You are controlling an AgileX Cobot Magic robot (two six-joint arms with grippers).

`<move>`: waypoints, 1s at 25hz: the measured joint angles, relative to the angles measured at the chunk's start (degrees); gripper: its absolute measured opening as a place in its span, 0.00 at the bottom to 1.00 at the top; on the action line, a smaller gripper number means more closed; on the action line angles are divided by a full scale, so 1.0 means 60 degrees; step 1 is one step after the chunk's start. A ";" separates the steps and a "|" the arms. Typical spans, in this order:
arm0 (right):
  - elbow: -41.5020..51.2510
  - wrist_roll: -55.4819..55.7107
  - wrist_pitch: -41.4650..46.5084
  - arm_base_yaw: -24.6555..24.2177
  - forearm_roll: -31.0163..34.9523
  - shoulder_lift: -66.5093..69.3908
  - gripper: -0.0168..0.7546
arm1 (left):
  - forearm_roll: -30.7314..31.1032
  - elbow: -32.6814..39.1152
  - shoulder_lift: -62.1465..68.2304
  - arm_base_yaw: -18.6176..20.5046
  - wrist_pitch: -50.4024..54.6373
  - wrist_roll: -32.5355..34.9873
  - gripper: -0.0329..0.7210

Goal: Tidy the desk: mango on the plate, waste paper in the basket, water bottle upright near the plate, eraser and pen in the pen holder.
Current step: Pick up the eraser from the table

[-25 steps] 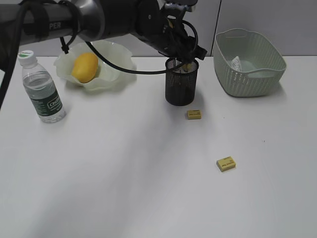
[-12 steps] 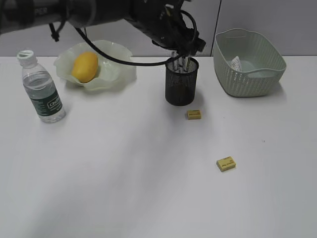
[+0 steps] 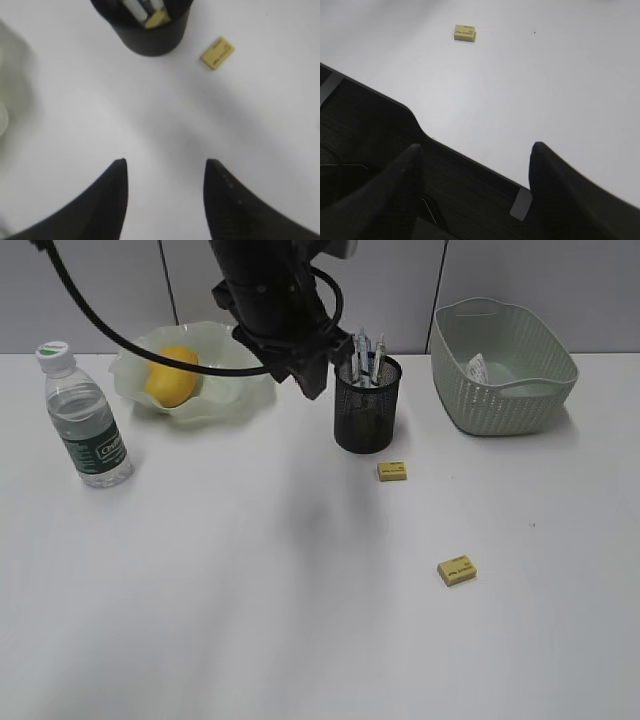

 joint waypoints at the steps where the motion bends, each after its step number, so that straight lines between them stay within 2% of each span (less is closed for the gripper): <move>1: 0.0000 0.0000 -0.0011 0.0000 0.0000 0.0000 0.70 | 0.0037 0.0000 -0.0067 0.0000 0.0132 0.0000 0.51; 6: 0.0000 0.0161 -0.0010 0.0000 0.0000 0.0000 0.70 | 0.0040 0.0285 -0.0644 0.0000 0.0220 0.0000 0.49; 10: 0.0000 0.0378 -0.0010 0.0000 0.0000 0.0000 0.70 | -0.0022 0.1379 -0.1447 0.0000 0.0220 0.0000 0.49; 13: 0.0000 0.0438 -0.0012 0.0000 0.0000 0.0000 0.70 | -0.0017 0.2749 -0.2282 0.0020 0.0212 0.0000 0.49; 16: 0.0000 0.0459 -0.0021 0.0000 0.0000 0.0161 0.70 | -0.0017 0.4601 -0.3534 0.0050 -0.0026 0.0000 0.49; 25: 0.0008 0.0468 -0.0513 0.0000 -0.0229 0.2125 0.70 | -0.0013 0.9773 -0.8184 0.0049 -0.2303 0.0000 0.49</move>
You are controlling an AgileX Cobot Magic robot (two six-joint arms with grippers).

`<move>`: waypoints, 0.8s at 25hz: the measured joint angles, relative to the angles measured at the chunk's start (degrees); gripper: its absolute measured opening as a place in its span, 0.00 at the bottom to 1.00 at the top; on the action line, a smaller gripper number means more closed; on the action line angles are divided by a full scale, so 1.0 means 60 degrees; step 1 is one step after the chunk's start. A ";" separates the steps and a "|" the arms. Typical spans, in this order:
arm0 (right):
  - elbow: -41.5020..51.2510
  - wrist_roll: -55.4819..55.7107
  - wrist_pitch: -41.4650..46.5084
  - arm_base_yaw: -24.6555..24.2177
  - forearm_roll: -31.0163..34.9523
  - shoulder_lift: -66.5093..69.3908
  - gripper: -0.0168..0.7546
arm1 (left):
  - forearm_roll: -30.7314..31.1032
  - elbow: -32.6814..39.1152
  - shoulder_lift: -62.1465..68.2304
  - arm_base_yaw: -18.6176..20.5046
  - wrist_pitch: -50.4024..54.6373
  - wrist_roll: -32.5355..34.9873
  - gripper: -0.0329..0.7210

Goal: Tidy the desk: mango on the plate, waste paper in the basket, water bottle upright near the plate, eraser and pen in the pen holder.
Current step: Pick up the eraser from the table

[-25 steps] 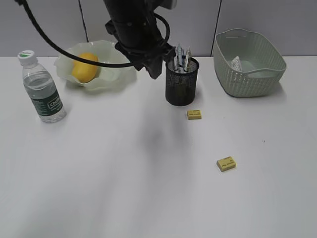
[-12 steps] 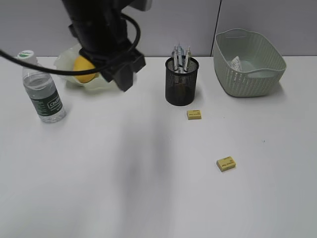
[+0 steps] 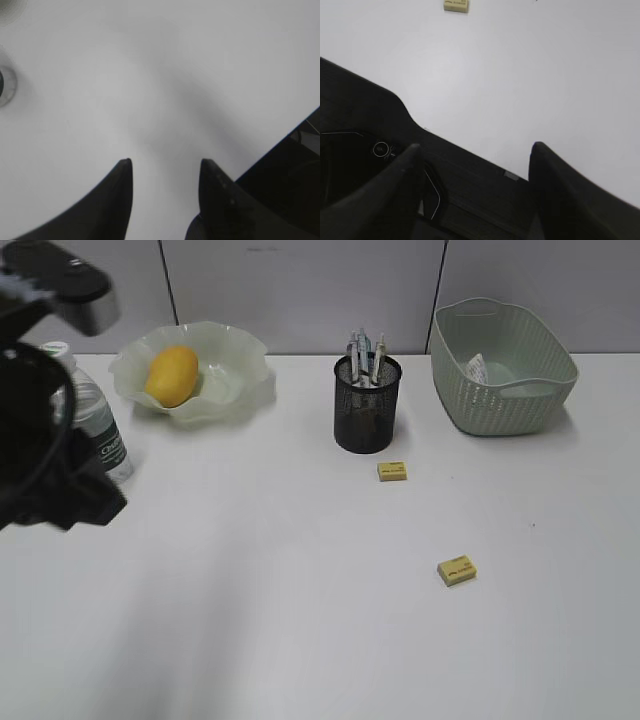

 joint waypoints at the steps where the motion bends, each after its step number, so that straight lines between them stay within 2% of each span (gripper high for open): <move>1: 0.0000 0.0000 -0.0189 0.0000 -0.0012 0.0313 0.70 | 0.0000 0.0490 -0.0570 0.0000 -0.0132 0.0000 0.49; 9: 0.0000 0.0000 -0.2004 0.0000 -0.0043 0.3107 0.70 | -0.0063 0.3166 -0.5326 0.0000 -0.0311 -0.0056 0.49; 16: -0.0180 0.0000 -0.3396 0.0000 0.0477 0.5807 0.69 | -0.0270 0.4106 -0.8700 0.0000 0.0149 -0.0079 0.49; 20: -0.0791 0.0000 -0.3948 0.0000 0.0569 0.7292 0.68 | -0.0289 0.4254 -0.9798 0.0000 0.0821 -0.0155 0.49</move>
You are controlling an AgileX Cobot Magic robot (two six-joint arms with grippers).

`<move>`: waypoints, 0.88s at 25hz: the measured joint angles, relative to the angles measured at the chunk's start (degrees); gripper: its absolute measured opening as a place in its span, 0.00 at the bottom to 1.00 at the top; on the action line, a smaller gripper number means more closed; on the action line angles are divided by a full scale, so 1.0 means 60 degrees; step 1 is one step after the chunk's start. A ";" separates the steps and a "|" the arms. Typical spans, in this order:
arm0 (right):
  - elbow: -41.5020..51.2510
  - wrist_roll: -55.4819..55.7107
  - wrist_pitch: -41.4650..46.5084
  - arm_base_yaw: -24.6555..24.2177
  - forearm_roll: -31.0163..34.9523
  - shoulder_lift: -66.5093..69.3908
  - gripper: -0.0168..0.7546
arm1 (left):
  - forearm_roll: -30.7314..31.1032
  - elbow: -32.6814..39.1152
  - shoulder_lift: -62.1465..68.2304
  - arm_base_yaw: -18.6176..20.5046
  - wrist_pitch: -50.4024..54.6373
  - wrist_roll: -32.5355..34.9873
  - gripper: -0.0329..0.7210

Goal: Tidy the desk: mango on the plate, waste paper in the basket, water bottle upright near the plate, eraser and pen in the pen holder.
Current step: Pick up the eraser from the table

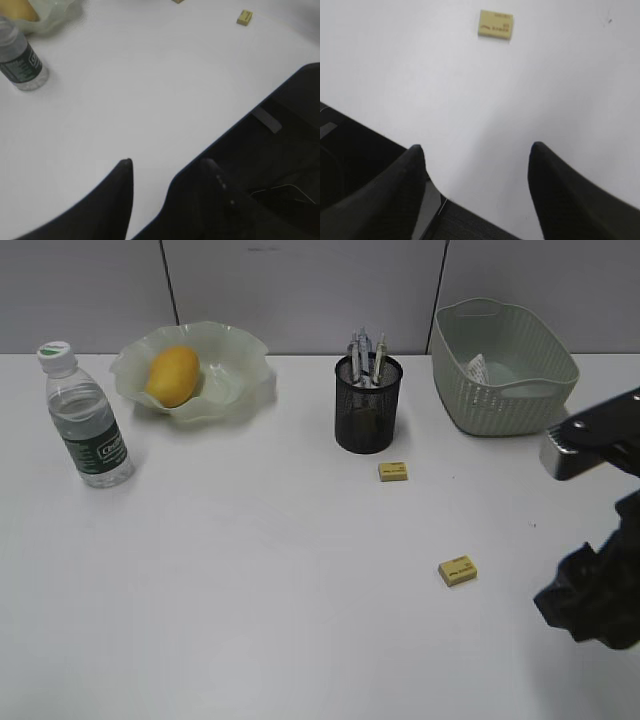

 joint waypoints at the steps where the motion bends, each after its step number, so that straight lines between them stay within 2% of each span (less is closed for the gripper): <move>1: -0.0170 -0.0009 -0.0125 0.0000 0.0000 0.0294 0.68 | -0.0003 0.0107 -0.0172 0.0000 0.0140 -0.0049 0.49; 13: -0.3872 -0.0009 -0.0849 -0.0084 -0.0265 0.4694 0.68 | -0.0050 0.0186 -0.0447 0.0000 0.0280 -0.0171 0.49; 18: -0.5423 0.0522 -0.1029 -0.0761 -0.0265 0.6345 0.68 | -0.0050 0.0186 -0.0447 0.0000 0.0284 -0.0171 0.49; 22: -0.5966 0.1215 -0.1658 -0.1394 -0.0293 0.7211 0.69 | -0.0050 0.0186 -0.0447 0.0000 0.0304 -0.0180 0.49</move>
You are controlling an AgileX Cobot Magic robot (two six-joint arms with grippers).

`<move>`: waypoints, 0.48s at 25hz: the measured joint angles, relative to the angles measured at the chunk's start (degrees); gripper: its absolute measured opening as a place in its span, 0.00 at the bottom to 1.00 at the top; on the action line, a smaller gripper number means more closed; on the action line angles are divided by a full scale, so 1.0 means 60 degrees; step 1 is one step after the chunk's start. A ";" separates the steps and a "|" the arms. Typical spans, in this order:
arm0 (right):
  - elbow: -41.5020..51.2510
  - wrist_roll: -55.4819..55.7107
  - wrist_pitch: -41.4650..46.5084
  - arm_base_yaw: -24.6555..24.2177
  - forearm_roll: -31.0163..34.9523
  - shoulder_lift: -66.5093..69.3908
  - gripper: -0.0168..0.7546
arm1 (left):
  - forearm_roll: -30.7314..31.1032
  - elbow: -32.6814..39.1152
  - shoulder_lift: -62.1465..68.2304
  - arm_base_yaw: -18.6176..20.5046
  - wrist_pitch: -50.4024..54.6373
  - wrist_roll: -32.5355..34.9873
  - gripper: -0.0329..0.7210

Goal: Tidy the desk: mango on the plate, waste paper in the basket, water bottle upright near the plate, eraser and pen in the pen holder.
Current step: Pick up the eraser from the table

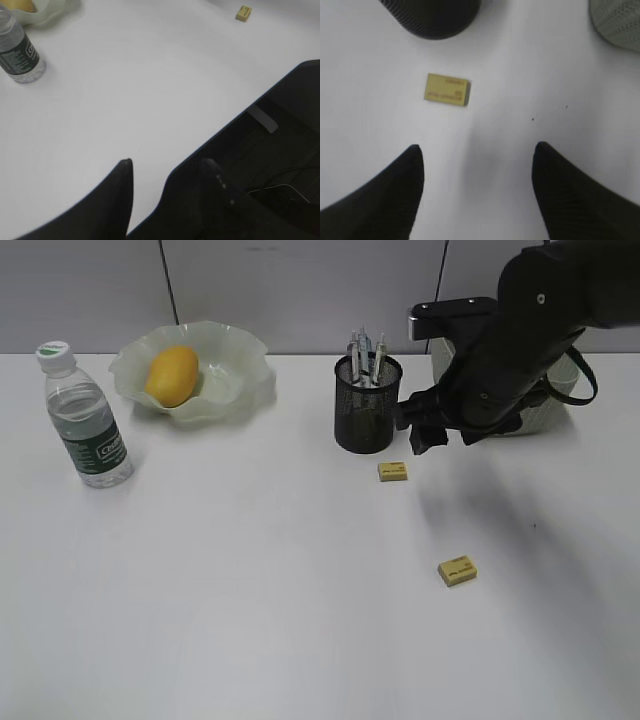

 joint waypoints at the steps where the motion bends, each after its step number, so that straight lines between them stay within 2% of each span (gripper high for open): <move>1: -0.0026 0.0093 -0.0222 -0.0085 -0.0034 0.0176 0.70 | 0.0000 0.0000 0.0000 0.0000 0.0000 0.0000 0.49; 5: -0.0067 0.0377 -0.1180 -0.0070 -0.0020 0.0716 0.77 | 0.0000 0.0000 0.0000 0.0000 0.0000 0.0000 0.49; 12: -0.0097 0.1075 -0.2592 -0.0052 0.0025 0.1490 0.78 | 0.0000 0.0000 0.0000 0.0000 0.0000 -0.0029 0.49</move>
